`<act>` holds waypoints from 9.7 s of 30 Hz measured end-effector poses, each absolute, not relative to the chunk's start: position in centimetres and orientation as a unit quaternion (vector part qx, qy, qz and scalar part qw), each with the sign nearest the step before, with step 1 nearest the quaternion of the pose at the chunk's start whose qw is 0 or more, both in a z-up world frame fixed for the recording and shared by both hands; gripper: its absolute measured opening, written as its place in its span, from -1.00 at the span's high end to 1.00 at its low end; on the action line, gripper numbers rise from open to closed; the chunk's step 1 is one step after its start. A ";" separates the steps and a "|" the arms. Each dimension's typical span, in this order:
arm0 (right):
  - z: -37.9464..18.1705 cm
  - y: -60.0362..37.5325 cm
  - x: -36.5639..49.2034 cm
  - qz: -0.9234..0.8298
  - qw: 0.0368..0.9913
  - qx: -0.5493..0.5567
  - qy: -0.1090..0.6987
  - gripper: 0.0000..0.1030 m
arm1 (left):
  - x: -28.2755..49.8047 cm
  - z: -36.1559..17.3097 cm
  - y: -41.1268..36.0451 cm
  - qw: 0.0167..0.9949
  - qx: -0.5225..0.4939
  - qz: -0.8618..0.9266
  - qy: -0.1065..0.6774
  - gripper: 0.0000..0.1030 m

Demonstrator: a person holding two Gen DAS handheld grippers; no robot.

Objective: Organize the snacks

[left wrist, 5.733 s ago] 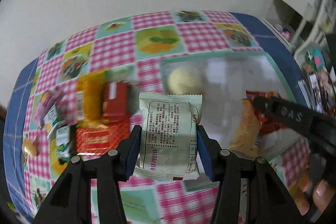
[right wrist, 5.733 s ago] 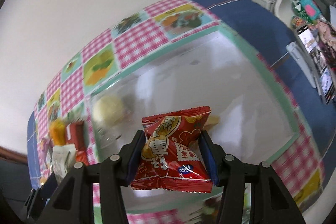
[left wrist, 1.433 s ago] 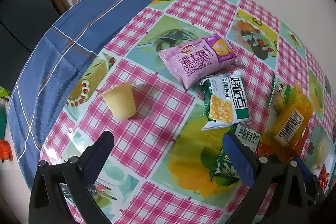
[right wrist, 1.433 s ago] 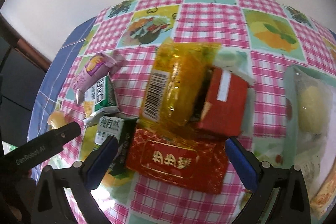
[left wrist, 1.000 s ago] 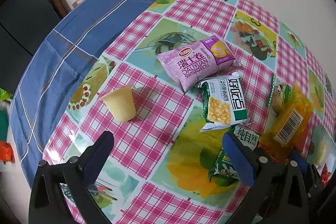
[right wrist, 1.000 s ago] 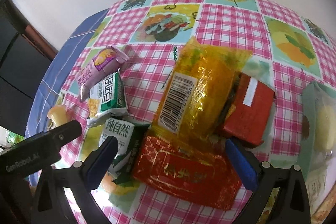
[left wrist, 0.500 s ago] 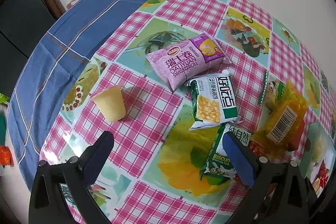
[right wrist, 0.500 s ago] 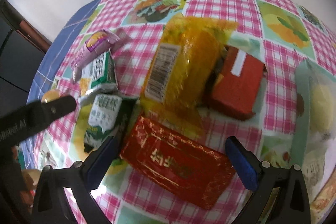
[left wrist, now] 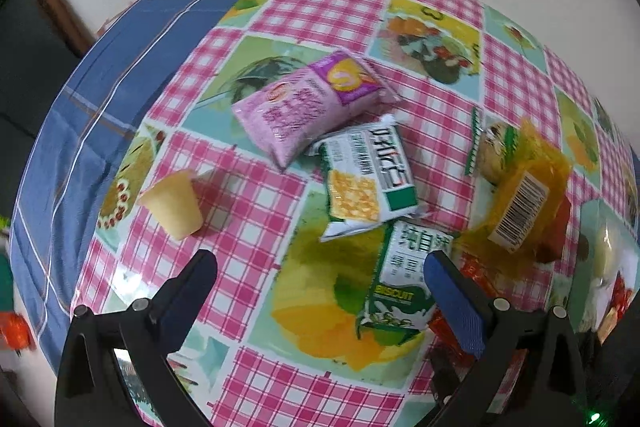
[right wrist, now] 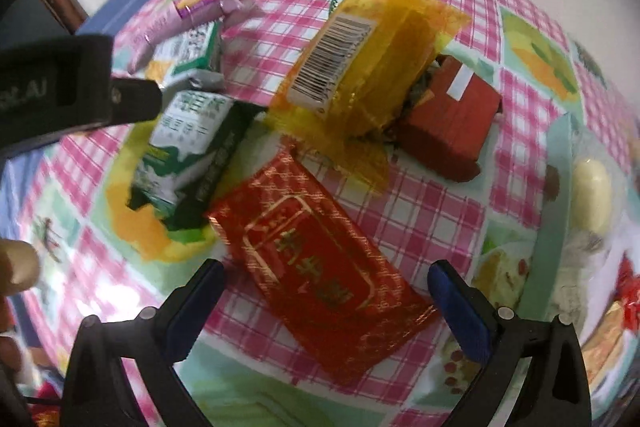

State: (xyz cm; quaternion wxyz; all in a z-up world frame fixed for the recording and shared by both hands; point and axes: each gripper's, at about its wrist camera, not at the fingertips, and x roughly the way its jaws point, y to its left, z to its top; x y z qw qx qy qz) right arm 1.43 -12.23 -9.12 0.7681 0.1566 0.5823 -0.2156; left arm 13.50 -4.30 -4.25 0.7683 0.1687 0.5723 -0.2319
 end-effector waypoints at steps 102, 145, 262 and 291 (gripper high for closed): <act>1.1 -25.9 -20.6 -0.437 0.715 0.388 0.384 0.10 | -3.4 3.4 -15.6 0.729 0.206 -0.430 0.491 0.19; 0.6 -29.5 -24.9 -0.519 0.678 0.302 0.424 0.05 | -9.5 0.5 -21.7 0.705 0.281 -0.454 0.466 -0.01; -3.3 -17.3 2.5 -0.299 0.812 0.274 0.419 0.20 | 20.0 -2.6 1.3 0.808 0.071 -0.180 0.557 0.13; 2.5 -21.2 -9.7 -0.388 0.769 0.311 0.401 0.20 | 5.2 3.9 -9.8 0.797 0.141 -0.345 0.476 0.13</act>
